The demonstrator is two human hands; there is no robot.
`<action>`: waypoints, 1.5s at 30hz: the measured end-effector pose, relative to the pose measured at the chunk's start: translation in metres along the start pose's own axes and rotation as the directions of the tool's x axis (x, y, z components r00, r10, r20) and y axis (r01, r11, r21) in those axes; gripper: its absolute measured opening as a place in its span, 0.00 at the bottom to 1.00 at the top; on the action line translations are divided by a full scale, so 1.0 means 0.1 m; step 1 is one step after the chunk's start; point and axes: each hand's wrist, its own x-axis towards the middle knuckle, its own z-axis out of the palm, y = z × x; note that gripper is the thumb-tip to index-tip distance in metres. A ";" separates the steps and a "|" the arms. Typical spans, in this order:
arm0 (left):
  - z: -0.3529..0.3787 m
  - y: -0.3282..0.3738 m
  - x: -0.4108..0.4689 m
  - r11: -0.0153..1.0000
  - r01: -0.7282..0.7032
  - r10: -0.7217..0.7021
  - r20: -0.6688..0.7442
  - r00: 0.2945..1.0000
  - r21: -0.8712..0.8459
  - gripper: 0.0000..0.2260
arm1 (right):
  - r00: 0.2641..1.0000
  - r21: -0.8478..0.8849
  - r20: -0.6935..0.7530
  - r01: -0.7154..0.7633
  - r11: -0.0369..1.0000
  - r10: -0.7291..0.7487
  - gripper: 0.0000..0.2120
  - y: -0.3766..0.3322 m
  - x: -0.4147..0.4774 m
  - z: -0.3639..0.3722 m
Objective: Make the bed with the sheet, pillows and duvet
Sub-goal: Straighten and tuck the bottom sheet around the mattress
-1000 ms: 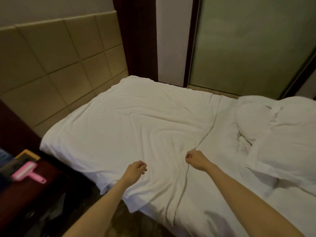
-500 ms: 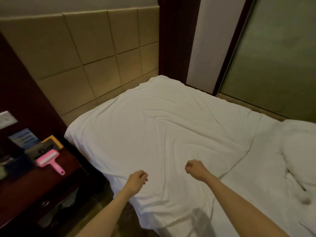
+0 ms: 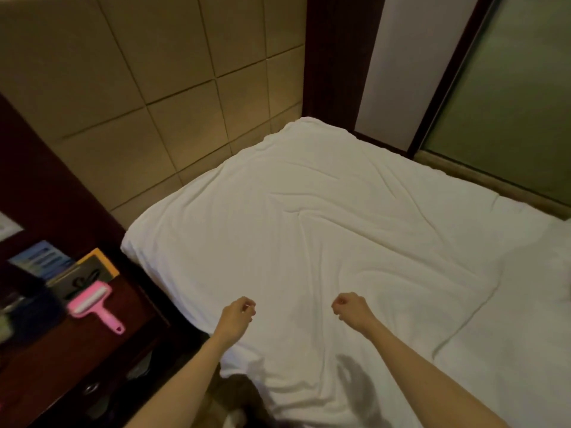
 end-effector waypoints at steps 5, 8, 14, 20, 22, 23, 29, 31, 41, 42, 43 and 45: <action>-0.29 -0.18 0.55 0.987 -0.024 0.012 0.075 0.997 0.157 0.12 | 0.987 0.101 -0.070 -0.136 0.986 0.143 0.05 -0.10 0.21 0.26; -0.49 -0.26 0.90 0.971 -0.054 0.019 0.148 0.989 0.234 0.14 | 0.962 0.172 -0.108 -0.231 0.958 0.251 0.04 -0.21 0.24 0.54; -0.94 -0.48 1.43 0.900 -0.127 -0.003 0.296 0.955 0.418 0.17 | 0.892 0.305 -0.132 -0.379 0.874 0.433 0.12 -0.45 0.22 1.29; -1.09 -0.73 1.71 0.829 -0.116 -0.095 0.342 0.935 0.547 0.19 | 0.892 0.260 -0.044 -0.426 0.867 0.451 0.22 -0.50 0.22 1.86; -1.03 -0.76 1.74 0.772 -0.114 -0.103 0.300 0.948 0.625 0.20 | 0.888 0.240 -0.047 -0.434 0.868 0.457 0.24 -0.46 0.31 1.92; -0.97 -0.78 1.75 0.741 -0.118 -0.098 0.280 0.955 0.661 0.21 | 0.889 0.224 -0.051 -0.435 0.872 0.456 0.25 -0.44 0.38 1.94; -0.62 -1.09 1.95 0.691 -0.176 -0.093 0.327 0.940 0.701 0.29 | 0.910 0.012 -0.023 -0.415 0.910 0.415 0.30 -0.29 0.83 2.23; -0.53 -1.21 1.99 0.637 -0.238 -0.052 0.350 0.935 0.733 0.25 | 0.915 -0.087 -0.010 -0.403 0.911 0.404 0.31 -0.24 0.97 2.41; -0.44 -1.61 2.28 0.219 -0.558 0.346 0.471 0.811 0.800 0.15 | 0.981 -0.474 -0.148 -0.182 0.861 0.125 0.12 -0.05 1.20 2.86; -0.44 -1.60 2.29 0.194 -0.578 0.349 0.495 0.796 0.792 0.15 | 0.982 -0.447 -0.138 -0.175 0.877 0.126 0.11 -0.08 1.19 2.84; -0.46 -1.58 2.29 0.177 -0.596 0.353 0.515 0.781 0.783 0.15 | 0.985 -0.459 -0.124 -0.164 0.873 0.120 0.12 -0.08 1.19 2.84; -0.52 -1.56 2.28 0.174 -0.623 0.361 0.539 0.761 0.763 0.15 | 0.988 -0.453 -0.067 -0.157 0.878 0.142 0.14 -0.08 1.19 2.78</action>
